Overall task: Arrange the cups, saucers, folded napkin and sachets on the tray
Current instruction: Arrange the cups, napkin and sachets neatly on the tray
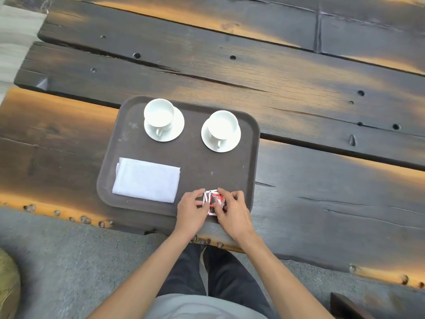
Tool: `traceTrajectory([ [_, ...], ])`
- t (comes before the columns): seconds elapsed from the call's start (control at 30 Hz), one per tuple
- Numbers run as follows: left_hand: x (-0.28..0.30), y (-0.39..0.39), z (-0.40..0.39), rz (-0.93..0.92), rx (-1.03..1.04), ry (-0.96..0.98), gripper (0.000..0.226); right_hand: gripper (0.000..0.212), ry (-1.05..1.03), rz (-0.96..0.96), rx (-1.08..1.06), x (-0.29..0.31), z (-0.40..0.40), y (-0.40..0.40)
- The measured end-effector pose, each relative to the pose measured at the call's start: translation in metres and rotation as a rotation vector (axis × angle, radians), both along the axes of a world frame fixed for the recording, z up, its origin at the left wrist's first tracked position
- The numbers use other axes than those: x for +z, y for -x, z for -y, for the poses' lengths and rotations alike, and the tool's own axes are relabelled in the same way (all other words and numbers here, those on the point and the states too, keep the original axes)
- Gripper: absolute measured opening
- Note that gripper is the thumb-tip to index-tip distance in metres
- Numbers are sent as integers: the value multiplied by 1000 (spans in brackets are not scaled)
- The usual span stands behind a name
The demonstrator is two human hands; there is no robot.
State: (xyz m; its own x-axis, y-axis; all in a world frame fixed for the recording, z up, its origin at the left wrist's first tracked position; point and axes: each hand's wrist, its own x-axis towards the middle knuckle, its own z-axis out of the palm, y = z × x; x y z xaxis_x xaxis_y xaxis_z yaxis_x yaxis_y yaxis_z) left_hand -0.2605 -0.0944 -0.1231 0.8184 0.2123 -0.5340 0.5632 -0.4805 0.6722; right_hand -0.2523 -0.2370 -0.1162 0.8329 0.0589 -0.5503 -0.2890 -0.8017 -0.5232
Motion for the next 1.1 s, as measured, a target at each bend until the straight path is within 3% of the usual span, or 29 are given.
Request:
traceTrajectory([
  [0.33,-4,-10,-3,21,39,38,40,50,-105,-9,-193,-5,-9,-7],
  [0.63,-8,-13,-8,67,-65,10,45,61,-92,24,-199,-8,-4,-24],
  [1.1,-9,-4,-9,71,-50,62,40,55,-173,75,-284,-8,-5,-15],
])
